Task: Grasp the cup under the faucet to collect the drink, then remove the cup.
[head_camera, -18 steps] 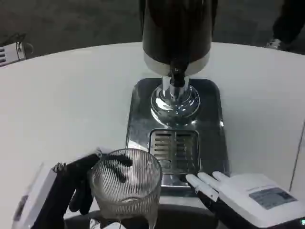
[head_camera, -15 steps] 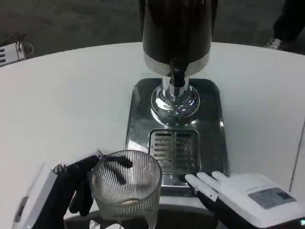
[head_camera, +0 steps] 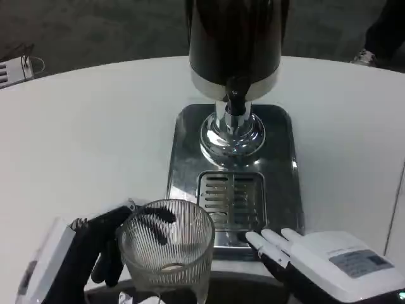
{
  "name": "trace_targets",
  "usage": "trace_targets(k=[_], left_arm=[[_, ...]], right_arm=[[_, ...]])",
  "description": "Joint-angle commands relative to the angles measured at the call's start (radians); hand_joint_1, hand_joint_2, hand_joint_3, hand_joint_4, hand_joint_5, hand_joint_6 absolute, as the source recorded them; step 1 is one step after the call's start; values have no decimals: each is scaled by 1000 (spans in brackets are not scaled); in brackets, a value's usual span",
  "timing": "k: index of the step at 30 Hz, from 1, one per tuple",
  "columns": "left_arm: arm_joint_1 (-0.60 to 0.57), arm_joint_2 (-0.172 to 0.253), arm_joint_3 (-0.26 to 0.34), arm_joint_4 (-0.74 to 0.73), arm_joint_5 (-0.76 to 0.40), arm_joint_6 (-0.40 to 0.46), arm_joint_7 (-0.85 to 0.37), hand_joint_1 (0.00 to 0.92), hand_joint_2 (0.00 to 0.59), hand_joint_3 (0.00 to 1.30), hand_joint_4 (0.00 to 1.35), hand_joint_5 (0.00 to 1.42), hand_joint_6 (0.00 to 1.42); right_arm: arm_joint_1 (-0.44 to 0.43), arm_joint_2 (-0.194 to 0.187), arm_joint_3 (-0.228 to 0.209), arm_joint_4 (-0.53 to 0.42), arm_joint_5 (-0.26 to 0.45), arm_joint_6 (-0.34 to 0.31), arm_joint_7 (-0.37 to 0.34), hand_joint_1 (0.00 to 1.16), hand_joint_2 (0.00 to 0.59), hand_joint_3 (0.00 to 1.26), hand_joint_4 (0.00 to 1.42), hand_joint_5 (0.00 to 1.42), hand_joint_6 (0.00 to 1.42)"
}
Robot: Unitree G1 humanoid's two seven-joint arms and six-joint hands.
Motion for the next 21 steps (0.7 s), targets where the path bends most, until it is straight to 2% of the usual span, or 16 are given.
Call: trace_targets(k=[1, 8, 15, 21], left_arm=[[-19, -7, -4, 18, -8, -4, 1, 603, 0, 995, 1144, 1324, 1424], [-48, -15, -19, 50, 8, -1, 4, 603, 0, 995, 1144, 1324, 1424], [-133, -40, -45, 139, 61, 6, 36, 603, 0, 995, 1144, 1324, 1424], [-230, -62, -69, 245, 114, 19, 77, 603, 0, 995, 1144, 1324, 1424]], right_arm=[[9, 1, -14, -9, 4, -11, 3, 526, 436, 0, 0, 0, 0], [21, -3, -35, -18, 8, -13, 2, 526, 436, 0, 0, 0, 0], [39, -2, -61, -42, 13, -16, 7, 526, 436, 0, 0, 0, 0], [60, 21, -91, -44, 18, -45, -2, 526, 436, 0, 0, 0, 0]])
